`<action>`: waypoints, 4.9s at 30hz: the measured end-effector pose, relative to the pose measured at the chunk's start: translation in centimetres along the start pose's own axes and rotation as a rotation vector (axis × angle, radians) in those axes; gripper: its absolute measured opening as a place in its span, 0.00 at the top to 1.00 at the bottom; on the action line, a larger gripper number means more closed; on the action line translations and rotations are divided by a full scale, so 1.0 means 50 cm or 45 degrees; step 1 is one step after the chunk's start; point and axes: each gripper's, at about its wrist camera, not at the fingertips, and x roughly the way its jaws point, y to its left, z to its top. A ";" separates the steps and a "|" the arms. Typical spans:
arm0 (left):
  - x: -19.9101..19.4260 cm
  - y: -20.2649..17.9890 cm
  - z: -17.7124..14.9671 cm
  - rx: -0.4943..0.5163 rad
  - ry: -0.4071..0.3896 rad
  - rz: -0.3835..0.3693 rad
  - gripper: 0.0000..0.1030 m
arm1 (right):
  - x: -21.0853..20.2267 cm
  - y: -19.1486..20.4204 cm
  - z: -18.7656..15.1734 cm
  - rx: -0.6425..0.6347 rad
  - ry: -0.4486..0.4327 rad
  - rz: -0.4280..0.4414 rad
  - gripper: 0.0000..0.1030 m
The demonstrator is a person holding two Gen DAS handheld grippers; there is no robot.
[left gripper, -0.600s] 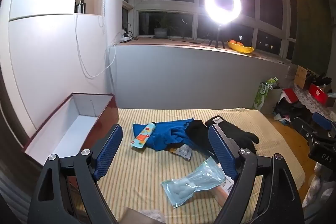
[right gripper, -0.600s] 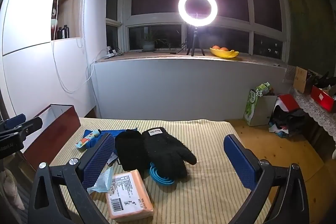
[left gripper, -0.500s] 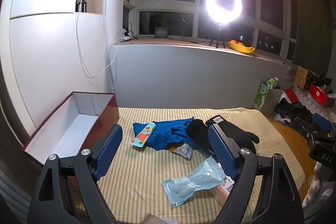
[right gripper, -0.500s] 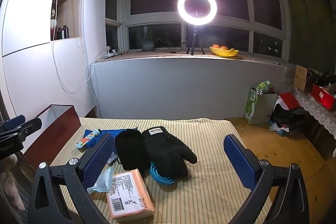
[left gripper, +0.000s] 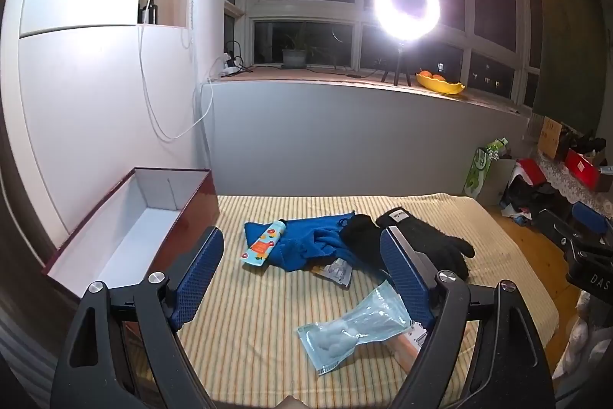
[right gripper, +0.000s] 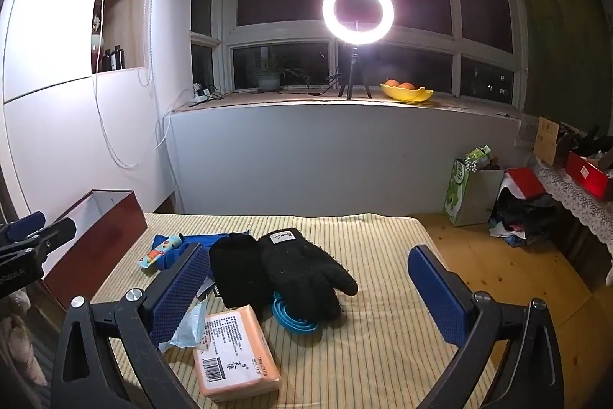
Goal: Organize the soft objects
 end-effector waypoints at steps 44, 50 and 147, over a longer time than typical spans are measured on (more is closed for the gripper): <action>0.002 -0.007 -0.003 -0.002 -0.013 -0.003 0.18 | 0.004 -0.005 0.004 -0.004 0.013 -0.026 0.01; -0.001 -0.002 -0.002 -0.006 -0.020 -0.004 0.18 | 0.001 -0.002 0.007 -0.009 0.010 -0.028 0.01; 0.199 -0.249 -0.149 -0.061 0.722 -0.729 0.47 | 0.249 -0.056 -0.113 0.157 0.996 0.598 0.49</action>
